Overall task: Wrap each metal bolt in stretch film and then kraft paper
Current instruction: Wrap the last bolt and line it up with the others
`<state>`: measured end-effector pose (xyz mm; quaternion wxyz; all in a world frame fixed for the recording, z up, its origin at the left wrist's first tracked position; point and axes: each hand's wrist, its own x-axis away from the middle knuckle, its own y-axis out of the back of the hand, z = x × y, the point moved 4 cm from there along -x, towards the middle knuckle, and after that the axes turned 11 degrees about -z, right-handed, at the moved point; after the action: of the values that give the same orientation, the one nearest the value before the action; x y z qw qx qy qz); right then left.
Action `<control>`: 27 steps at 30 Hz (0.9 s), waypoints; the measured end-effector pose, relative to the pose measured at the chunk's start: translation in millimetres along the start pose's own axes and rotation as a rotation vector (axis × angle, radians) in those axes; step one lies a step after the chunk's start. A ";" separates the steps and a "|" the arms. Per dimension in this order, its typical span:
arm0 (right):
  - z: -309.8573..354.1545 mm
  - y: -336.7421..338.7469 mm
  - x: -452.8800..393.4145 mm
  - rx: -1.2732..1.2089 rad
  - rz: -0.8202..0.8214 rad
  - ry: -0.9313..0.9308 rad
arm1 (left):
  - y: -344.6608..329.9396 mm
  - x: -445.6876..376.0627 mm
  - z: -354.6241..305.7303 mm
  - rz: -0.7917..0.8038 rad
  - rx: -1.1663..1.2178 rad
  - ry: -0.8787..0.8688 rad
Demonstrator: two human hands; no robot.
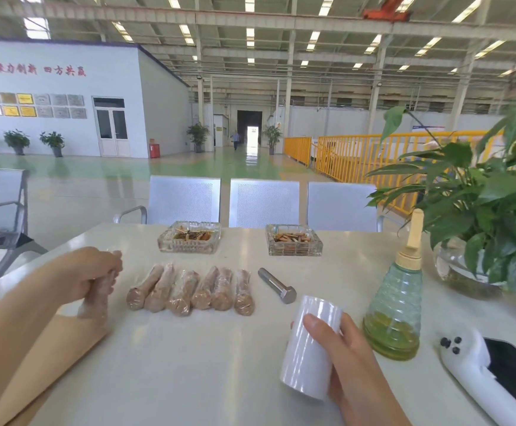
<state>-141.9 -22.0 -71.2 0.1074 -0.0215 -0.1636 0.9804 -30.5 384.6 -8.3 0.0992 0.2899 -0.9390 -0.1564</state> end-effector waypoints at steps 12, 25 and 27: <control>-3.6 3.0 -6.5 0.088 0.085 0.039 | -42.9 -31.3 16.1 -0.151 -0.319 -0.249; -2.4 0.0 1.5 0.100 0.048 -0.036 | -87.4 108.9 -47.0 0.015 -0.160 -0.644; 1.1 -0.4 3.8 0.065 0.074 -0.042 | -122.0 167.6 -42.7 0.502 -0.016 -0.418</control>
<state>-145.6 -21.1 -70.0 0.0681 -0.0035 -0.1328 0.9888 -92.1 182.6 4.7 -0.0578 0.0101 -0.9800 -0.1903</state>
